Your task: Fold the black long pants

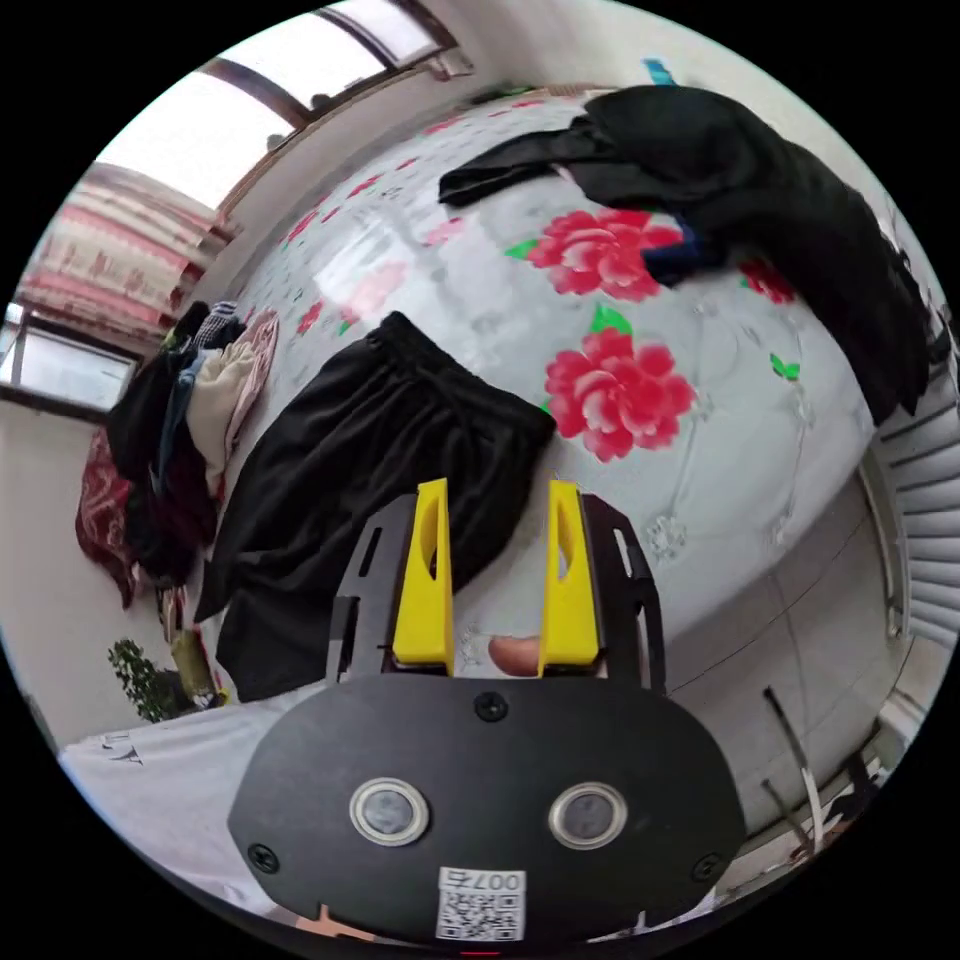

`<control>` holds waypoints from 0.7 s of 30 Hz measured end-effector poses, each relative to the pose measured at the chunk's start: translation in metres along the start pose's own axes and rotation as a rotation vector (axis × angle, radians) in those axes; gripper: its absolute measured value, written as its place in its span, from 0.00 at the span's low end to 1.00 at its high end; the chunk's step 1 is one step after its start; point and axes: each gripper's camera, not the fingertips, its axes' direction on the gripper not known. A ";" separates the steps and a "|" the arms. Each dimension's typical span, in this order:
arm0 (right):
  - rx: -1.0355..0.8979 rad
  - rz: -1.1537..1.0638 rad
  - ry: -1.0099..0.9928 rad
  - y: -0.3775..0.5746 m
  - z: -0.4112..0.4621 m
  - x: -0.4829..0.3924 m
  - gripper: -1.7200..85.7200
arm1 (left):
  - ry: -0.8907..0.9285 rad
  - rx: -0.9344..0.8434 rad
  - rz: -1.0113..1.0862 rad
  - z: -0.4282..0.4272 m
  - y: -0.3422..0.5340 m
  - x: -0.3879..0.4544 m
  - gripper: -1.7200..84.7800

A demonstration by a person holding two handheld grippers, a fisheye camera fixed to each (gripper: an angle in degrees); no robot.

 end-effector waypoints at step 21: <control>-0.192 -0.189 0.273 0.042 0.021 -0.004 0.07 | -0.218 -0.180 0.281 0.050 0.104 0.042 0.01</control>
